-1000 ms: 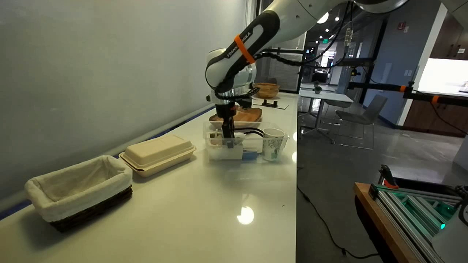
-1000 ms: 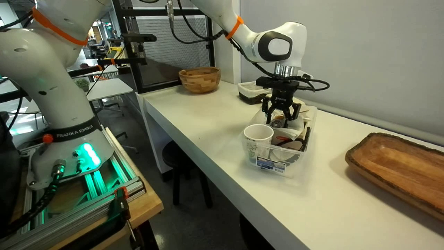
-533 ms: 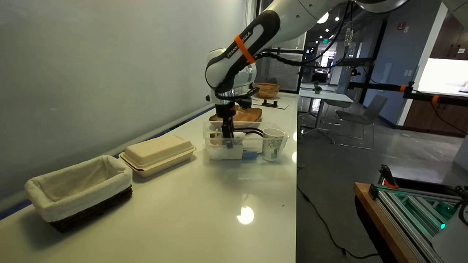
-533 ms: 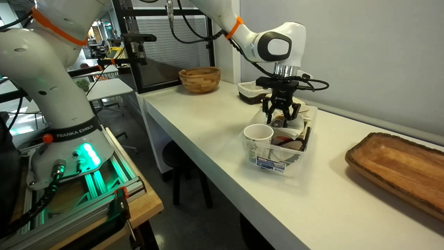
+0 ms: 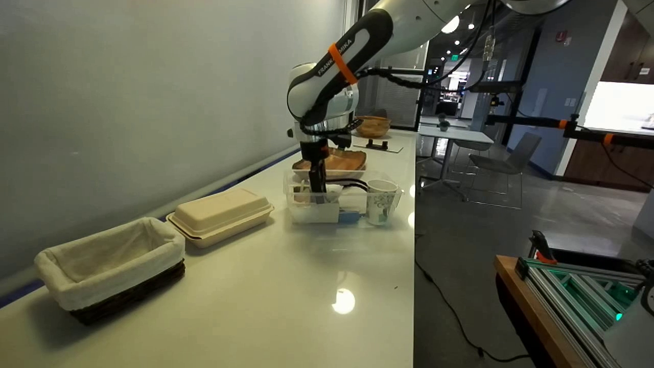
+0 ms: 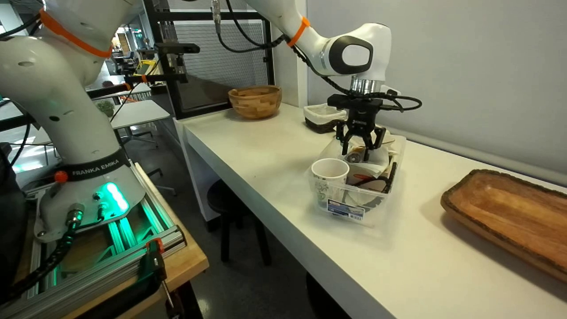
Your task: Remove the wooden box from the lunchbox and put it on the table
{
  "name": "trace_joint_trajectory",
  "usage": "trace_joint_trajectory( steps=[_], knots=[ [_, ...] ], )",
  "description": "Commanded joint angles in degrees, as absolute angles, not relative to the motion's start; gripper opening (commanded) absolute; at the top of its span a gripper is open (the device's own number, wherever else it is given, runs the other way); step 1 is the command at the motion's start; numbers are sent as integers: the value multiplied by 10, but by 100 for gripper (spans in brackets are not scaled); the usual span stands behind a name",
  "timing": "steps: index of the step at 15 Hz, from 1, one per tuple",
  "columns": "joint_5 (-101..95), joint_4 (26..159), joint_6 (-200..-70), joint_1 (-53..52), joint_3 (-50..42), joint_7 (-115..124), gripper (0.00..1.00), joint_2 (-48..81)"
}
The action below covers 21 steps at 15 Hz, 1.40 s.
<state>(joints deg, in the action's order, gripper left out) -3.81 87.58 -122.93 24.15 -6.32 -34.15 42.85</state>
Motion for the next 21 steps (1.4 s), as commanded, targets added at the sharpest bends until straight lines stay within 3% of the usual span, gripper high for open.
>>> trace_joint_trajectory(
  steps=[1,6,10,11,15,21],
  knots=[
    [-33,902,-1247,244,-58,-343,73,407],
    [-4,930,-1242,254,-32,-389,70,376],
    [13,946,-1249,253,-24,-413,50,363],
    [15,949,-1250,253,-24,-418,52,361],
    [37,955,-1265,259,-16,-445,39,360],
    [74,963,-1328,268,-2,-493,44,368]
  ],
)
